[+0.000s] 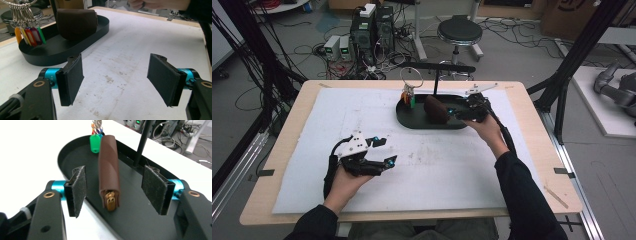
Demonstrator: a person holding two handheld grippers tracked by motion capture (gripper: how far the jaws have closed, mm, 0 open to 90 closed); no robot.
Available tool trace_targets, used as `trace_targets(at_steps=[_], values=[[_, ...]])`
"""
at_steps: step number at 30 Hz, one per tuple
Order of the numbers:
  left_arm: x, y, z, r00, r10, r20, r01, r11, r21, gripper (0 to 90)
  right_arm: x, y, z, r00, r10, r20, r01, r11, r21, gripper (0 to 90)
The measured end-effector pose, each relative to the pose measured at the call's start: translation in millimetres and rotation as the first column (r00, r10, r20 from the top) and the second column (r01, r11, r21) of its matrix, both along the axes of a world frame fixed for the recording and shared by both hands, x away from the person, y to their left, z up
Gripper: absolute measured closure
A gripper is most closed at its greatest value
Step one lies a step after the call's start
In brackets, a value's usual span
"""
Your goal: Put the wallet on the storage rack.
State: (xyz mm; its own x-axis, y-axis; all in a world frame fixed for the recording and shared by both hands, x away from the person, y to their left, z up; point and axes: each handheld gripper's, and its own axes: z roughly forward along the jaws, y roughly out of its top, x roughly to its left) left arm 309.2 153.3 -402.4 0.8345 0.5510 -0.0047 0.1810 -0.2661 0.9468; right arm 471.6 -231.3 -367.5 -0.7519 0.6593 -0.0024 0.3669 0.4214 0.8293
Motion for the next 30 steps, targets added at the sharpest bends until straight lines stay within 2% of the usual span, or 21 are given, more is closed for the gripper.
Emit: trace_targets(at_steps=[1,3,5,9,14,20,25,30], values=[[0.7,-0.2,-0.4,1.0000,0.002,-0.001,-0.002,1.0000,-0.003,28.5,-3.7,-4.1,1.6,1.0000,0.002,0.002,-0.002,0.9999,0.010,36.5],[1.8,-0.1,-0.7,1.0000,0.006,-0.003,-0.006,1.0000,-0.004,28.5,-11.1,-12.8,6.2,0.9997,0.009,-0.024,-0.009,0.9998,0.020,35.1],[3.3,0.1,-0.4,1.0000,0.007,-0.003,-0.007,1.0000,-0.004,28.5,-21.7,-20.7,9.5,0.9998,0.014,0.010,-0.014,0.9991,0.039,35.4],[6.7,1.4,-1.0,0.9999,0.014,-0.003,-0.014,0.9999,-0.001,28.5,-39.8,-35.8,14.1,0.9997,0.023,0.011,-0.023,0.9984,0.052,34.3],[8.9,5.1,-2.2,0.9995,0.030,-0.005,-0.030,0.9996,-0.003,28.3,-64.7,-57.4,14.6,0.9988,0.012,0.047,-0.016,0.9964,0.083,32.9],[12.3,12.8,-2.5,0.9980,0.063,-0.007,-0.063,0.9980,-0.005,27.8,-90.6,-87.6,3.3,0.9981,-0.028,0.055,0.020,0.9900,0.140,30.7],[16.7,21.3,-2.9,0.9945,0.104,-0.004,-0.104,0.9945,-0.005,26.1,-102.6,-105.9,-11.7,0.9960,-0.070,0.054,0.060,0.9836,0.170,28.7],[17.3,29.5,-1.8,0.9898,0.142,0.008,-0.142,0.9897,-0.019,23.6,-108.0,-117.4,-25.2,0.9950,-0.093,0.037,0.084,0.9794,0.184,26.7]])
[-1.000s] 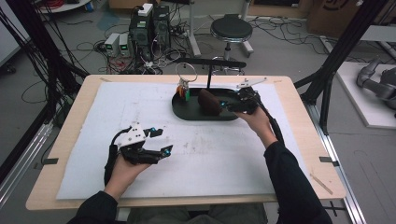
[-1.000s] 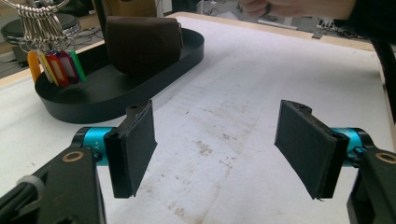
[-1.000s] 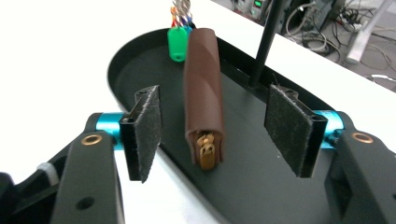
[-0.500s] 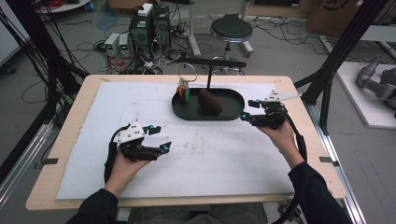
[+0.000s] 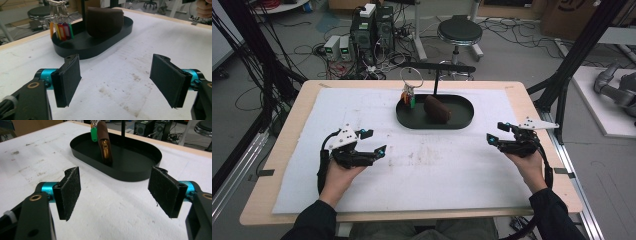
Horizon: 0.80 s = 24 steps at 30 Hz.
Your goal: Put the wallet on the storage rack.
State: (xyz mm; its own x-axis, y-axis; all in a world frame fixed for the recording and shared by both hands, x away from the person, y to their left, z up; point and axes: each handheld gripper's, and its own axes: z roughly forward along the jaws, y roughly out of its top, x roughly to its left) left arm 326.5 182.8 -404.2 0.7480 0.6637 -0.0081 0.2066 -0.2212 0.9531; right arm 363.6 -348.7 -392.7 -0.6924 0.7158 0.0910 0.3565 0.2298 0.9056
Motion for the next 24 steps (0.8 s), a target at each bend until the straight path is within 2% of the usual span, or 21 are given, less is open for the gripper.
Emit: trace_targets(at_steps=[4,16,24], values=[[-0.7,4.4,0.0,0.9998,0.017,0.004,-0.017,0.9999,-0.002,23.5,-0.1,-5.8,-8.2,0.9998,-0.008,-0.018,0.008,1.0000,-0.002,26.2],[-2.5,11.8,-2.3,0.9992,0.040,0.002,-0.040,0.9992,0.000,23.5,6.1,-3.9,-15.2,0.9985,-0.011,-0.054,0.009,0.9996,-0.027,24.7],[-4.2,13.4,-3.2,0.9990,0.045,0.003,-0.045,0.9989,0.012,23.5,8.2,-4.7,-16.6,0.9984,-0.016,-0.055,0.014,0.9995,-0.030,24.0]])
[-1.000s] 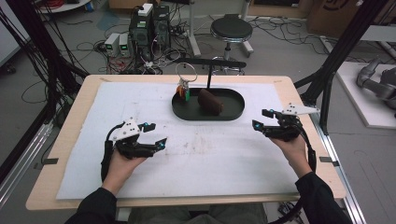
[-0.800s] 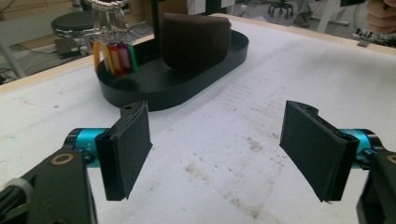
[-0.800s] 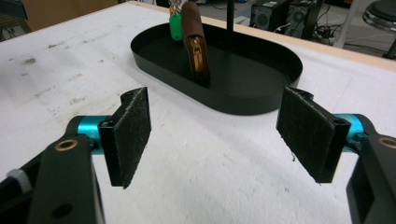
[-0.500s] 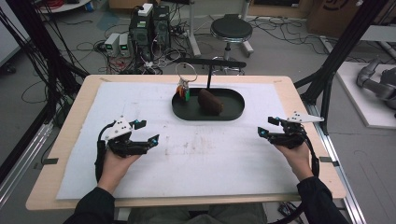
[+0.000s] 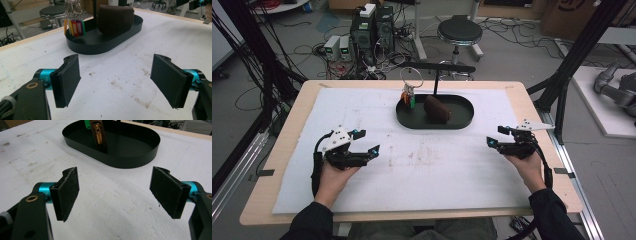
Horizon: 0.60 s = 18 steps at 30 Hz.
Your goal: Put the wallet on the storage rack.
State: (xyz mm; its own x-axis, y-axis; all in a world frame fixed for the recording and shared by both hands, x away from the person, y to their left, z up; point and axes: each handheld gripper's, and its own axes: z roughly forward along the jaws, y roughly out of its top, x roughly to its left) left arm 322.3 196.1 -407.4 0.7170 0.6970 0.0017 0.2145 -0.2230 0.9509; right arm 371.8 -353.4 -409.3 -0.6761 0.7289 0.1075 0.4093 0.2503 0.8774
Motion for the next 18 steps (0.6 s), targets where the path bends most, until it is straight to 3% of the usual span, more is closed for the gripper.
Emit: trace_targets(at_steps=[18], values=[[-1.3,2.1,-0.4,0.9998,0.019,0.005,-0.019,0.9998,-0.008,23.5,1.4,2.6,-1.5,0.9999,0.009,0.006,-0.009,0.9999,-0.015,23.7]])
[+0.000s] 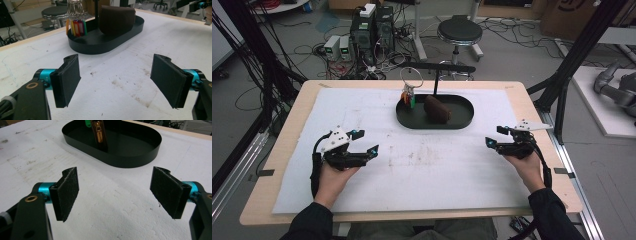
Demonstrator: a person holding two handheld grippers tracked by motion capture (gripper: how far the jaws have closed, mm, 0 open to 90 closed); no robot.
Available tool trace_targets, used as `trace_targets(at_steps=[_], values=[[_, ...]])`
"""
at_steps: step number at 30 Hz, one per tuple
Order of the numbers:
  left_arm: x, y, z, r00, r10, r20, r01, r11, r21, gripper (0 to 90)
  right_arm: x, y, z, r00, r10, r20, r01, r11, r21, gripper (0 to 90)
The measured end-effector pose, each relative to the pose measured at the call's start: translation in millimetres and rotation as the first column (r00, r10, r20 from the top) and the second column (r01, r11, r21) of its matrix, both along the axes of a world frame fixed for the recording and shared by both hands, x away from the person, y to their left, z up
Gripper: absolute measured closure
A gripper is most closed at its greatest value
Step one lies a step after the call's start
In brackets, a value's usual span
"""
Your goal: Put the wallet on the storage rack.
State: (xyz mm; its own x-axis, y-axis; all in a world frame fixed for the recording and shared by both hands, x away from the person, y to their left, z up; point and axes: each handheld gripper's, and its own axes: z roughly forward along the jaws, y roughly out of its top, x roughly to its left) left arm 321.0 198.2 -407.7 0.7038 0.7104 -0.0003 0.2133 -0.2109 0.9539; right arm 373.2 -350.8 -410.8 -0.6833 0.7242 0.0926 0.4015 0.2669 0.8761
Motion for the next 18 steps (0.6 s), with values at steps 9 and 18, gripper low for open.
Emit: trace_targets(at_steps=[9,18], values=[[-0.8,-0.9,-0.7,1.0000,0.007,-0.002,-0.007,1.0000,0.004,23.5,0.3,-0.6,-0.6,1.0000,-0.004,-0.005,0.004,1.0000,-0.002,23.4],[-0.1,0.7,-1.5,0.9999,0.009,-0.008,-0.009,0.9999,0.006,23.5,2.0,-1.0,-1.4,1.0000,-0.002,-0.003,0.002,1.0000,-0.003,23.1]])
